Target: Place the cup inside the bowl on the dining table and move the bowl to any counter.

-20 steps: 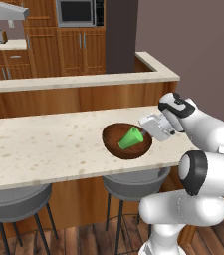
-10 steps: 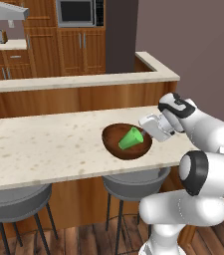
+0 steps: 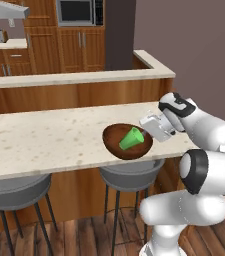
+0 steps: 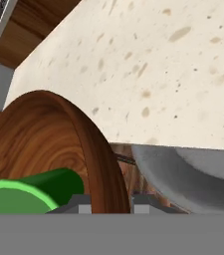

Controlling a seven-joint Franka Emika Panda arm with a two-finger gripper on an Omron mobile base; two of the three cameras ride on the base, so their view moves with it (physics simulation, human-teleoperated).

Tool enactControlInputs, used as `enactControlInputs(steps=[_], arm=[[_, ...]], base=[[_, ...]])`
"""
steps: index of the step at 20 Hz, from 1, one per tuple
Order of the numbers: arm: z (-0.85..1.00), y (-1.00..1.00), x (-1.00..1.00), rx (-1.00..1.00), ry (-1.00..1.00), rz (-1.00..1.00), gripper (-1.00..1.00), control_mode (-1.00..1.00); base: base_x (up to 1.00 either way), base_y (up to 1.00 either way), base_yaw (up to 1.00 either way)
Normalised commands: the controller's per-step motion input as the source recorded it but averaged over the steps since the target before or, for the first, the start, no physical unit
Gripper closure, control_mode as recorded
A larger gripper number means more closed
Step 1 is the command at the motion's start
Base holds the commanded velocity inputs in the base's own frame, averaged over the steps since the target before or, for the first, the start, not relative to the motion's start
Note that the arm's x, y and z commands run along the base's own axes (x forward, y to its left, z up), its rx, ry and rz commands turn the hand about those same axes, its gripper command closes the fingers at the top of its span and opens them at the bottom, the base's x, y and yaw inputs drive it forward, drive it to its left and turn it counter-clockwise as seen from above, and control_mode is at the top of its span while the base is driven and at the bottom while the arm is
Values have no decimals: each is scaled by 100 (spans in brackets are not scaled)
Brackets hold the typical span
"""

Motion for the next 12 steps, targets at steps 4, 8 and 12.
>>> enactControlInputs(steps=[4,8,12], arm=[[0,0,0,0,0,0,100,100],[0,0,0,0,0,0,100,100],[0,0,0,0,0,0,100,100]], base=[[-71,-49,-1],[-12,-68,0],[0,-84,0]])
